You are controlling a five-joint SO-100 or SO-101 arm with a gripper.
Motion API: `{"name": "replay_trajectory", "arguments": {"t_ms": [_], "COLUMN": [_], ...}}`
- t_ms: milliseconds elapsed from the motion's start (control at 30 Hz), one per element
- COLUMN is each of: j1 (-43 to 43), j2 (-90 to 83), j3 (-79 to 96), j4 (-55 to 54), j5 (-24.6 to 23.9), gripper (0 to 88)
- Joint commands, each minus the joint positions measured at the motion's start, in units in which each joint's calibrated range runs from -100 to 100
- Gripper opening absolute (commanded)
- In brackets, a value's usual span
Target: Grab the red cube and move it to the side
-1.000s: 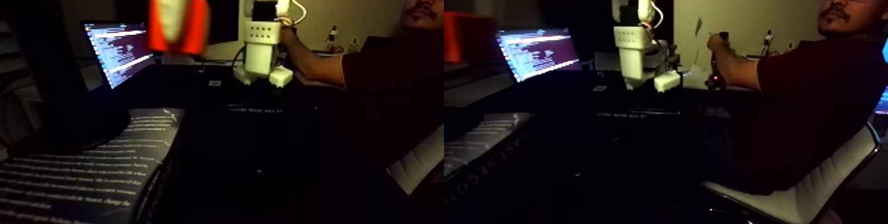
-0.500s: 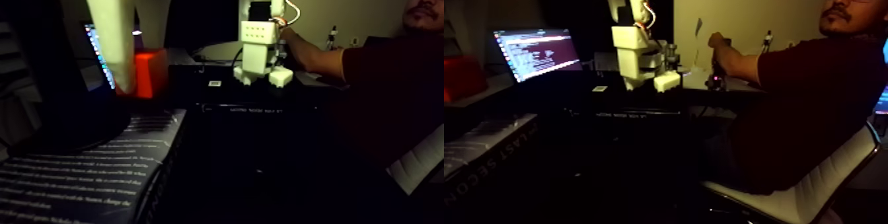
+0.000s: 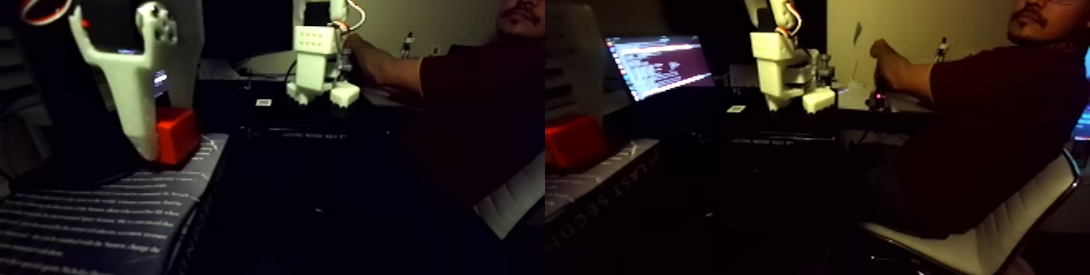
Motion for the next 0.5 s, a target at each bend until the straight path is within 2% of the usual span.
{"name": "replay_trajectory", "arguments": {"t_ms": [0, 467], "j1": [0.86, 0.86], "j2": [-0.15, -0.40], "j3": [0.23, 6.67], "j4": [-0.65, -5.21], "j5": [0.61, 0.66], "gripper": [14.3, 15.1]}}
